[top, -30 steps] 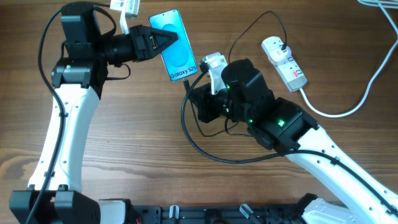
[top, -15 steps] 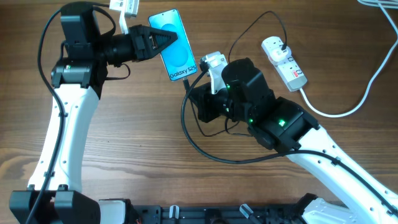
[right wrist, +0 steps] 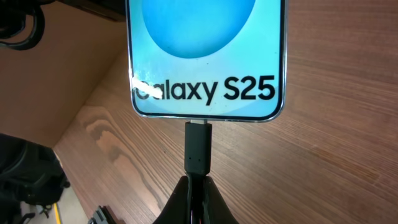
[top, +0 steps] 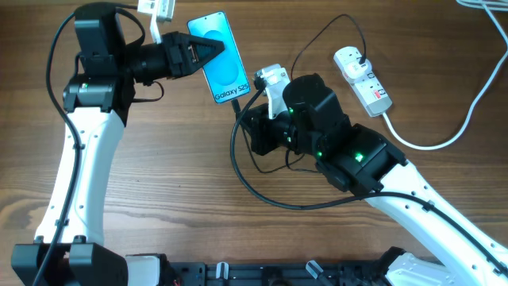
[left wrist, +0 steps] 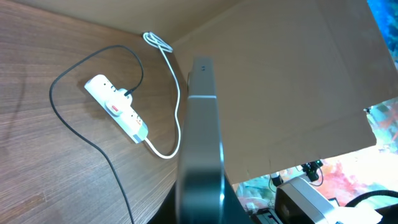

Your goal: Plug charger to phone and switch on socket

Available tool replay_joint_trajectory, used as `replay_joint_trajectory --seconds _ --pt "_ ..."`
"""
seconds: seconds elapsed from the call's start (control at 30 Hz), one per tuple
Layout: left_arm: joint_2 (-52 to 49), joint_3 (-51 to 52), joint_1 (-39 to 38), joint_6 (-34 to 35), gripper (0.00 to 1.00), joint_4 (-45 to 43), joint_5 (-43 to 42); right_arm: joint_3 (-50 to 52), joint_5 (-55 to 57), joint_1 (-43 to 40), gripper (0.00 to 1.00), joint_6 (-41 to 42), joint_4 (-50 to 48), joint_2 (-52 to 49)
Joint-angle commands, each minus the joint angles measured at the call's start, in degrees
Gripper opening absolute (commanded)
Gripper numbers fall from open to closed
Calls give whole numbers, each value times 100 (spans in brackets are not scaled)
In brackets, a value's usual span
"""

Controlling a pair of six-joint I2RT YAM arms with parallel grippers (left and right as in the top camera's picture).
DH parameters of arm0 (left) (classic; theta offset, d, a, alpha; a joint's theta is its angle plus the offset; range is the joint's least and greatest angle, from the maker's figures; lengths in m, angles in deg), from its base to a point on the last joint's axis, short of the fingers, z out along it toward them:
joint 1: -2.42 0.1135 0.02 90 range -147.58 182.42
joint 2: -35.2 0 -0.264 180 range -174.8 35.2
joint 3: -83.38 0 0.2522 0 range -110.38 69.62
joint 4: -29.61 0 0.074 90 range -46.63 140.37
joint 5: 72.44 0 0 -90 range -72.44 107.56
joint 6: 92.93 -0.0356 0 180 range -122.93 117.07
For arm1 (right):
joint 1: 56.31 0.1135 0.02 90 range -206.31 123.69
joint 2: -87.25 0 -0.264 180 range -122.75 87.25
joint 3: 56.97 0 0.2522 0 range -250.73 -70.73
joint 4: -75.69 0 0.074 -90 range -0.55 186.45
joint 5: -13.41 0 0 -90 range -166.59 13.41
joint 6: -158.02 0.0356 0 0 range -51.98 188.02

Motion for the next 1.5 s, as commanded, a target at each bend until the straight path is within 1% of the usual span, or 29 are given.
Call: replay_joint_trajectory --seconds 0.0,0.13,0.27,0.4,0.53,0.67,0.83,0.9,0.97,1.0,1.07,1.1,1.13,1.17,1.2,1.23,1.27,1.3,1.4,1.47 --pt "-2 -103 -50 -129 4 164 -341 -181 166 9 5 -120 -435 -24" --pt "-2 -101 -48 -76 4 254 -608 -181 376 9 5 -125 -608 -24" --pt "-2 -101 -50 197 4 308 -627 -181 422 9 5 -111 -763 -39" --pt "-2 -101 -50 195 4 538 -627 -181 402 9 5 -114 -916 -39" --pt "-2 -101 -50 192 4 688 -667 -181 391 9 11 -107 -1043 -39" --pt "-2 -101 -55 74 4 686 -929 -181 249 9 11 -122 -1043 -57" --pt "-2 -101 -76 59 4 688 -922 -181 251 9 11 -125 -1054 -66" --pt "-2 -101 -76 28 4 691 -811 -181 258 2 18 -125 -1056 -46" --pt "-2 -101 -76 15 4 688 -645 -184 271 4 21 -122 -1038 24" --pt "-2 -101 -76 9 4 691 -599 -195 275 -7 26 -122 -997 83" --pt "-2 -87 -87 -164 4 750 -592 -258 367 -70 51 -48 -831 195" --pt "-2 -79 -111 -323 4 925 -522 -321 487 -149 63 79 -673 249" --pt "-24 -79 -160 -527 4 1285 -256 -409 597 -295 71 216 -455 313" --pt "-42 -79 -199 -675 4 1519 -46 -463 619 -439 75 293 -289 354" --pt "-94 -79 -302 -935 4 1897 350 -514 616 -629 80 352 -114 409" --pt "-155 -79 -400 -1038 4 2111 667 -531 599 -776 84 369 2 444" --pt "-315 -79 -562 -1034 4 2264 1010 -531 599 -1139 94 533 293 540" --pt "-455 -79 -667 -1036 4 2269 1091 -531 597 -1320 99 575 457 573" --pt "-920 -79 -870 -1032 4 2253 1613 -529 601 -1838 99 577 1001 603" --pt "-1366 -79 -973 -1038 4 2181 1696 -525 629 -2114 100 579 1421 601"
